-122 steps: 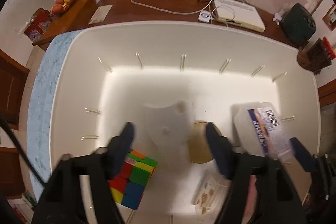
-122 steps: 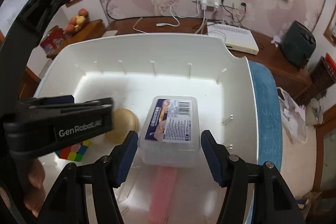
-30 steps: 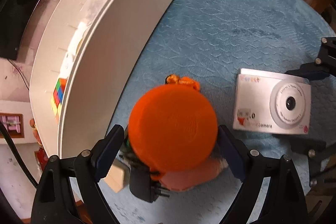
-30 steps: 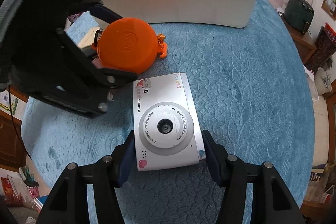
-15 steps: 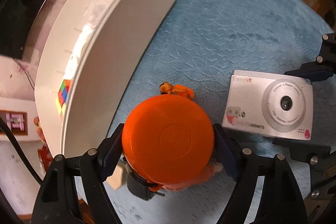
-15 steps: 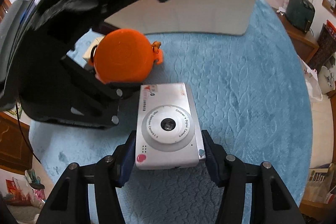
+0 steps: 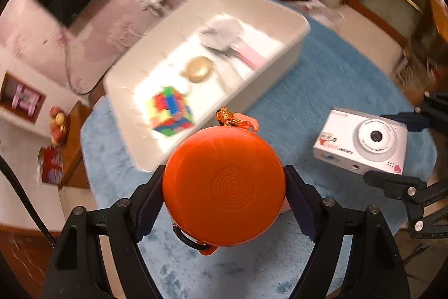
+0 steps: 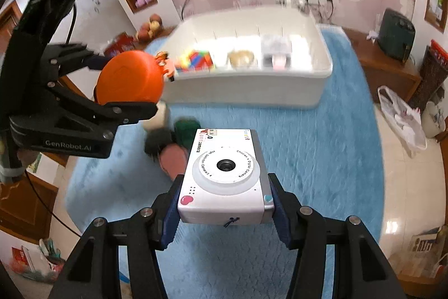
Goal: Organize rigid objects
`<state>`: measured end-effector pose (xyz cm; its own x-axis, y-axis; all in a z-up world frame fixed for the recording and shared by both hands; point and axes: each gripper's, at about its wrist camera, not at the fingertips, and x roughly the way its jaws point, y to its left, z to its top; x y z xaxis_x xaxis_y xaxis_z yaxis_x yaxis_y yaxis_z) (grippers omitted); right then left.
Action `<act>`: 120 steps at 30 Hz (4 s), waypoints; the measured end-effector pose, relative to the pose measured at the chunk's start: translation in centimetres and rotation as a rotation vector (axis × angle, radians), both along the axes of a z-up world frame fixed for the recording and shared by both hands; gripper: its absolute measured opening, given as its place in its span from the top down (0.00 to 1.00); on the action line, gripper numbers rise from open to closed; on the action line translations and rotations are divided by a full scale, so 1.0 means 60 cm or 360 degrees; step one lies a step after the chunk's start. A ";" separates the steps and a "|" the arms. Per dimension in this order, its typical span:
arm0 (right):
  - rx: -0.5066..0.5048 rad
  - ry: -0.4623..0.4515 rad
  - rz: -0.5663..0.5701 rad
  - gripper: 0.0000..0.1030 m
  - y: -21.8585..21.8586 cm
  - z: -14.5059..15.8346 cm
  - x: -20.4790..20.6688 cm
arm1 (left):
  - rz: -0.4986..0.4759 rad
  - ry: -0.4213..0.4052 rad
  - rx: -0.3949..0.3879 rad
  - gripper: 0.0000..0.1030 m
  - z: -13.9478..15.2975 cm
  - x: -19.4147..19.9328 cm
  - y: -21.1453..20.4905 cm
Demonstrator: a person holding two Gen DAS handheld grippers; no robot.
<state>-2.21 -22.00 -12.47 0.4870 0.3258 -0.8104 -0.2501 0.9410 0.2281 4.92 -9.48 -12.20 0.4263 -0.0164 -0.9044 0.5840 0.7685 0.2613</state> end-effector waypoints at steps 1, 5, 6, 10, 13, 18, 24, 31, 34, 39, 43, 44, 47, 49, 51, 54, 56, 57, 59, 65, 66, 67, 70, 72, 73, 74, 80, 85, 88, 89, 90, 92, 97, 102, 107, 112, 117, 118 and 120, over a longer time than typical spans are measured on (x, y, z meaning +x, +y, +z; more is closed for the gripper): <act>0.0002 -0.0031 -0.0001 0.45 0.000 0.016 0.005 | 0.0033 -0.0013 -0.0027 0.20 0.013 0.005 0.005; -0.0013 -0.0207 -0.0033 0.45 -0.002 0.093 0.045 | 0.0211 -0.0066 -0.0172 0.20 0.072 0.058 0.040; -0.0017 -0.0247 -0.0039 0.45 -0.004 0.109 0.058 | 0.0262 -0.0079 -0.0208 0.20 0.084 0.078 0.048; -0.0063 -0.0394 -0.0078 0.45 0.002 0.157 0.128 | 0.0408 -0.0111 -0.0348 0.20 0.122 0.134 0.063; -0.0084 -0.0434 -0.0112 0.45 0.008 0.166 0.195 | 0.0498 -0.0146 -0.0396 0.20 0.127 0.182 0.063; -0.0184 -0.0415 -0.0134 0.45 0.027 0.116 0.322 | 0.0632 -0.0128 -0.0431 0.20 0.090 0.268 0.063; -0.0286 -0.0213 -0.0124 0.45 0.041 -0.002 0.433 | 0.0774 -0.0044 -0.0351 0.20 0.003 0.343 0.065; -0.0370 0.0001 -0.0071 0.45 0.055 -0.098 0.476 | 0.0909 0.0071 -0.0238 0.20 -0.100 0.402 0.065; -0.0444 0.0013 -0.0014 0.45 0.064 -0.107 0.476 | 0.0920 0.0112 -0.0206 0.20 -0.124 0.412 0.061; -0.0437 -0.0014 0.0052 0.27 0.064 -0.092 0.462 | 0.0935 0.0169 -0.0129 0.20 -0.150 0.419 0.052; -0.0377 -0.0035 0.0069 0.24 0.055 -0.073 0.444 | 0.0915 0.0187 -0.0222 0.19 -0.137 0.411 0.055; -0.0366 -0.0041 0.0066 0.24 0.053 -0.068 0.439 | 0.0915 0.0177 -0.0252 0.18 -0.131 0.410 0.056; -0.0310 -0.0065 0.0050 0.24 0.047 -0.047 0.420 | 0.0931 0.0184 -0.0314 0.09 -0.106 0.404 0.064; -0.0268 -0.0084 0.0037 0.24 0.045 -0.027 0.405 | 0.0927 0.0179 -0.0355 0.09 -0.089 0.396 0.069; -0.0231 -0.0108 0.0027 0.24 0.044 -0.007 0.389 | 0.0917 0.0149 -0.0372 0.09 -0.066 0.384 0.075; -0.0208 -0.0145 0.0010 0.24 0.050 0.022 0.361 | 0.0895 0.0115 -0.0400 0.09 -0.030 0.363 0.087; -0.0184 -0.0169 -0.0008 0.24 0.053 0.042 0.342 | 0.0899 0.0069 -0.0364 0.09 -0.006 0.347 0.096; -0.0169 -0.0184 -0.0021 0.24 0.056 0.054 0.329 | 0.0907 0.0050 -0.0353 0.09 0.002 0.340 0.101; -0.0146 -0.0205 -0.0047 0.24 0.061 0.071 0.308 | 0.0908 0.0015 -0.0373 0.09 0.026 0.318 0.115; -0.0122 -0.0236 -0.0058 0.24 0.089 0.095 0.221 | 0.0907 -0.0053 -0.0459 0.09 0.069 0.236 0.164; -0.0129 -0.0246 -0.0060 0.24 0.096 0.094 0.202 | 0.0913 -0.0064 -0.0469 0.09 0.071 0.221 0.173; -0.0129 -0.0248 -0.0062 0.24 0.103 0.091 0.186 | 0.0914 -0.0072 -0.0478 0.09 0.070 0.208 0.181; -0.0104 -0.0228 -0.0058 0.24 0.120 0.072 0.143 | 0.0901 -0.0089 -0.0469 0.09 0.056 0.163 0.205; -0.0126 -0.0211 -0.0050 0.24 0.135 0.052 0.114 | 0.0891 -0.0099 -0.0454 0.09 0.043 0.143 0.214; -0.0140 -0.0203 -0.0036 0.24 0.142 0.042 0.103 | 0.0885 -0.0097 -0.0448 0.09 0.033 0.131 0.221; -0.0162 -0.0188 -0.0018 0.24 0.152 0.027 0.090 | 0.0882 -0.0092 -0.0446 0.09 0.025 0.121 0.226; -0.0273 -0.0066 0.0032 0.24 0.190 -0.053 0.040 | 0.0846 0.0021 -0.0437 0.09 -0.039 0.080 0.241; -0.0343 -0.0003 0.0038 0.24 0.208 -0.111 0.026 | 0.0819 0.0087 -0.0399 0.09 -0.087 0.072 0.240; -0.0358 0.0027 0.0040 0.24 0.213 -0.144 0.028 | 0.0834 0.0140 -0.0374 0.09 -0.128 0.080 0.239; -0.0356 0.0037 0.0042 0.26 0.214 -0.153 0.030 | 0.0842 0.0149 -0.0370 0.09 -0.139 0.080 0.237; -0.0358 0.0052 0.0044 0.27 0.214 -0.164 0.033 | 0.0849 0.0162 -0.0373 0.09 -0.148 0.083 0.236; -0.0369 0.0077 0.0053 0.29 0.215 -0.181 0.038 | 0.0865 0.0191 -0.0378 0.09 -0.167 0.090 0.231; -0.0371 0.0110 0.0096 0.34 0.216 -0.210 0.046 | 0.0893 0.0255 -0.0424 0.09 -0.199 0.109 0.212; -0.0396 0.0059 0.0158 0.34 0.226 -0.215 0.044 | 0.0922 0.0281 -0.0442 0.09 -0.217 0.120 0.202; -0.0404 0.0031 0.0221 0.38 0.233 -0.216 0.043 | 0.0975 0.0312 -0.0425 0.22 -0.239 0.126 0.199; -0.0388 0.0032 0.0276 0.42 0.236 -0.209 0.050 | 0.0995 0.0269 -0.0405 0.32 -0.242 0.124 0.198; -0.0418 -0.0009 0.0349 0.52 0.246 -0.208 0.045 | 0.0985 0.0229 -0.0401 0.50 -0.237 0.121 0.198; -0.0424 -0.0012 0.0351 0.52 0.248 -0.207 0.044 | 0.0981 0.0228 -0.0397 0.50 -0.237 0.121 0.199; -0.0410 0.0000 0.0334 0.53 0.250 -0.206 0.044 | 0.0969 0.0219 -0.0378 0.50 -0.233 0.118 0.198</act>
<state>0.45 -7.02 -24.86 0.4306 0.2033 -0.8793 -0.4448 0.8956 -0.0107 12.03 2.43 -26.18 0.3036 -0.0147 -0.9527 0.0435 0.9991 -0.0015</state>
